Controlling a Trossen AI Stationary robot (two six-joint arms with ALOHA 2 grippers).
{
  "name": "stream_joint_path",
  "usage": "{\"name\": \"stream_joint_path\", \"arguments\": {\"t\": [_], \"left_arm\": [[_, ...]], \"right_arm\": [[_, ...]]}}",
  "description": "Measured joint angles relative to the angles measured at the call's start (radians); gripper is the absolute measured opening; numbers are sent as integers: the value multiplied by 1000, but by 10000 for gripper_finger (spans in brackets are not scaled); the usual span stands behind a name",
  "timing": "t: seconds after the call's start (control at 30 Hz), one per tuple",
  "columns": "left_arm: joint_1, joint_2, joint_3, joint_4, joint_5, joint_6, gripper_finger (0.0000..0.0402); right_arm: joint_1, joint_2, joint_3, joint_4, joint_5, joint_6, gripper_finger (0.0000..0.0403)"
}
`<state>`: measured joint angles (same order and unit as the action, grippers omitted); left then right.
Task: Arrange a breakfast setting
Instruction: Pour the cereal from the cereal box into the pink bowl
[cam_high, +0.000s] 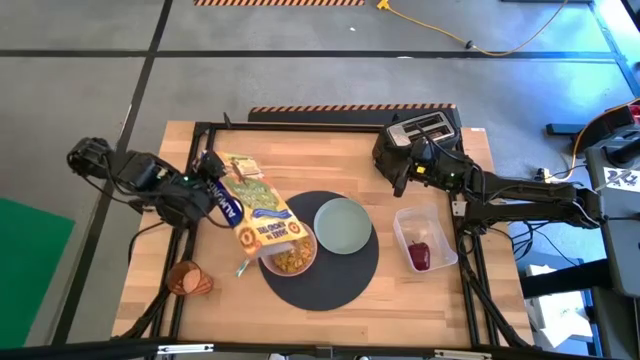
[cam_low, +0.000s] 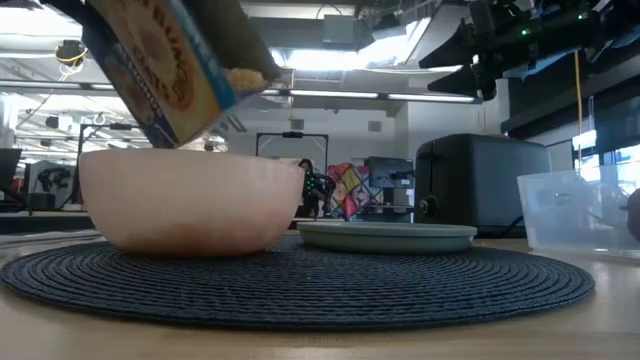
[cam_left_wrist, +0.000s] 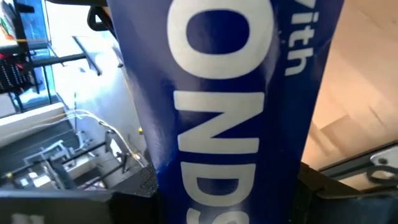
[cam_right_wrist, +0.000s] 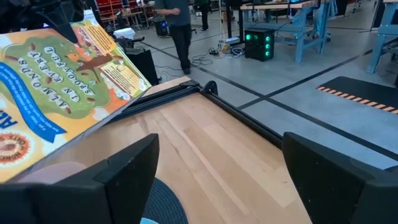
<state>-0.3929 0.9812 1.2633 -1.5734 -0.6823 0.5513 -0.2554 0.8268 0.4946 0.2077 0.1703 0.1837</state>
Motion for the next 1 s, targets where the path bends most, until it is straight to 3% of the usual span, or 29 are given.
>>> {"name": "stream_joint_path", "arguments": {"t": [0.6, 1.0], "left_arm": [[73, -71, 0, 1, 153, -38, 178], [112, -210, 0, 28, 171, -127, 178]], "right_arm": [[0, 0, 0, 19, 1, 20, 328], [0, 0, 0, 27, -5, 26, 328]]}}
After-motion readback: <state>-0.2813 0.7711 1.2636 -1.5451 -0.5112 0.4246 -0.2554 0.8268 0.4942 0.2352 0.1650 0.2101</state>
